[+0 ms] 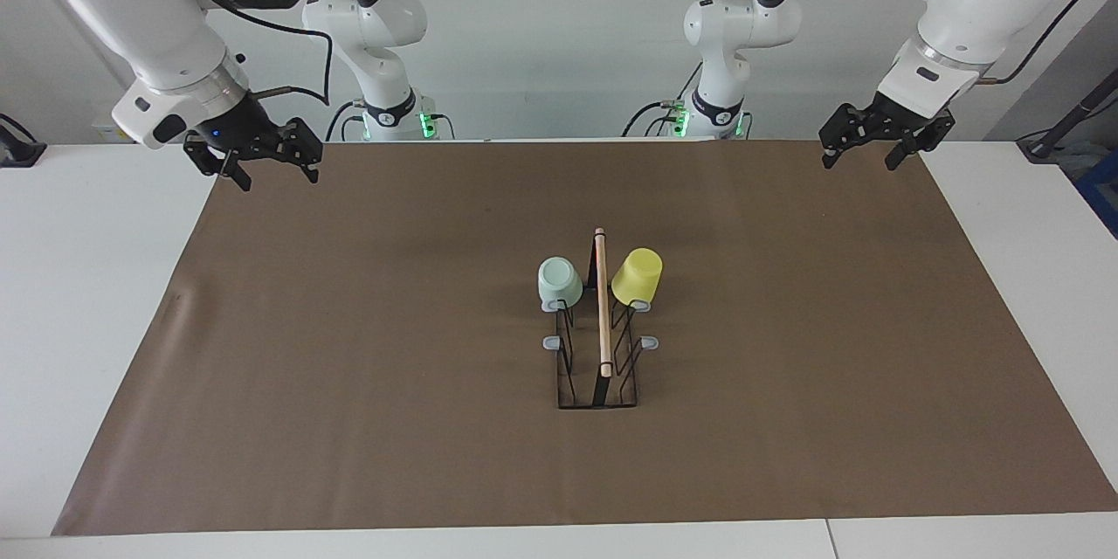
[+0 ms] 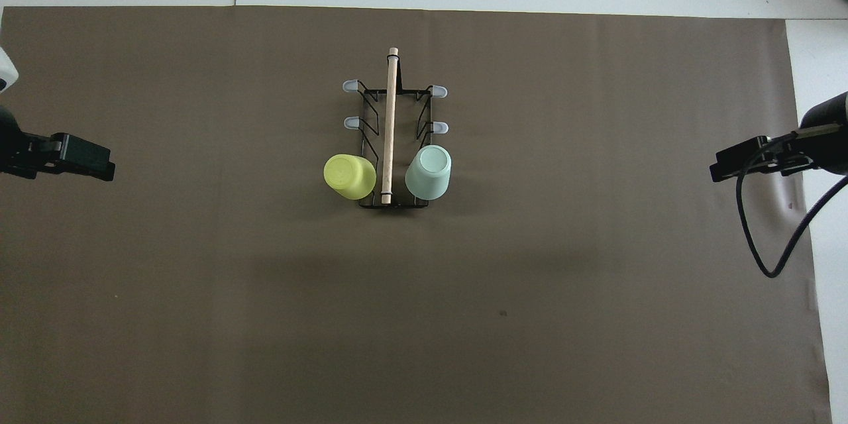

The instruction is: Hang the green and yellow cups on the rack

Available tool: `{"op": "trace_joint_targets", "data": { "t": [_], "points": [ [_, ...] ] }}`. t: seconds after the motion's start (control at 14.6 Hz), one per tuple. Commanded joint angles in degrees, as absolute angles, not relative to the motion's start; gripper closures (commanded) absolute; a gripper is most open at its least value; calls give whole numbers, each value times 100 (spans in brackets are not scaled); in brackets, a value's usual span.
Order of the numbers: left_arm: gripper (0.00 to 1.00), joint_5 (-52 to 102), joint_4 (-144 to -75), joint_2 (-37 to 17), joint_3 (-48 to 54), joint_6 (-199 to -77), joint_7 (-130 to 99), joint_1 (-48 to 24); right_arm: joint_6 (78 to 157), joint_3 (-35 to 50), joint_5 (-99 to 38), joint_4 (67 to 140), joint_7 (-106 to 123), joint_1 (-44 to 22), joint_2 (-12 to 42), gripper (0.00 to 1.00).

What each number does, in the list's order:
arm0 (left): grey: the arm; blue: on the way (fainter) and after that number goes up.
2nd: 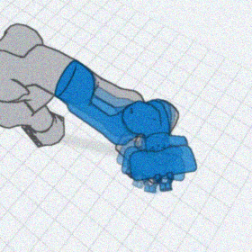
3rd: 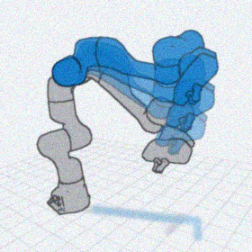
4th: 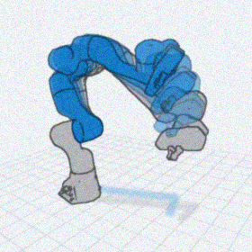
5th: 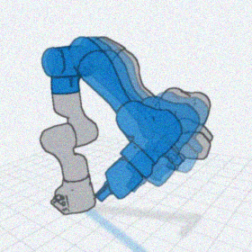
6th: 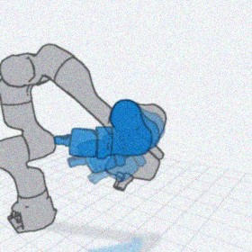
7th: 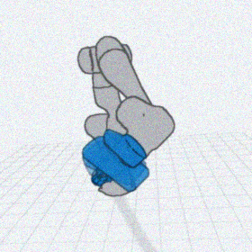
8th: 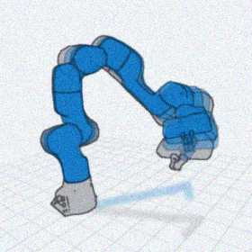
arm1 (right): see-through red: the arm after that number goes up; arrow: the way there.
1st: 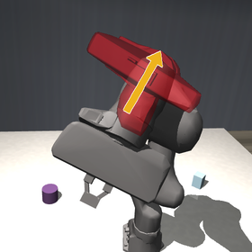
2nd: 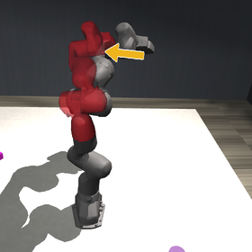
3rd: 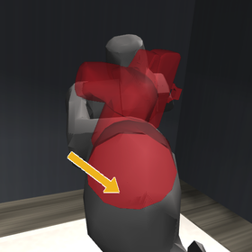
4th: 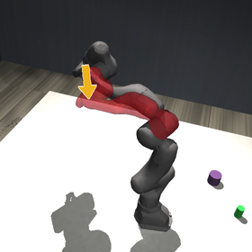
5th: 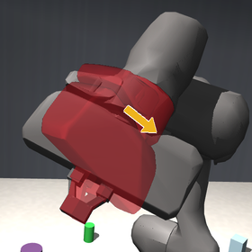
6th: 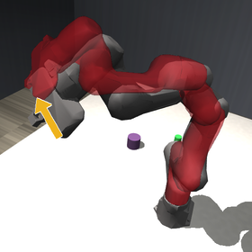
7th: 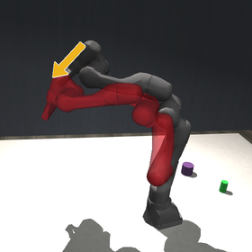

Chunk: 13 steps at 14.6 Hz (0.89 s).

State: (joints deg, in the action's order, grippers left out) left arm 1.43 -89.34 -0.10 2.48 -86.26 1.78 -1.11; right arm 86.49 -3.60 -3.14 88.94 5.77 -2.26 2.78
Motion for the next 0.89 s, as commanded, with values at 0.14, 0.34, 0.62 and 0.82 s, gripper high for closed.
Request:
{"op": "trace_joint_targets", "data": {
  "t": [0.14,0.34,0.62,0.82],
  "points": [
    [0,70,-9132,158,246,-8666,237,-114,8631,-237,-272,8850,571,-158,158,0],
    [0,70,-9132,158,246,-8666,237,-114,8613,-246,-281,8851,589,-141,132,0],
    [0,70,-9132,158,246,-8666,237,-114,8517,-229,-290,8894,606,-79,18,0],
    [0,70,-9132,158,246,-8666,237,-114,8490,-211,-299,8895,589,-88,9,0]
  ]
}}
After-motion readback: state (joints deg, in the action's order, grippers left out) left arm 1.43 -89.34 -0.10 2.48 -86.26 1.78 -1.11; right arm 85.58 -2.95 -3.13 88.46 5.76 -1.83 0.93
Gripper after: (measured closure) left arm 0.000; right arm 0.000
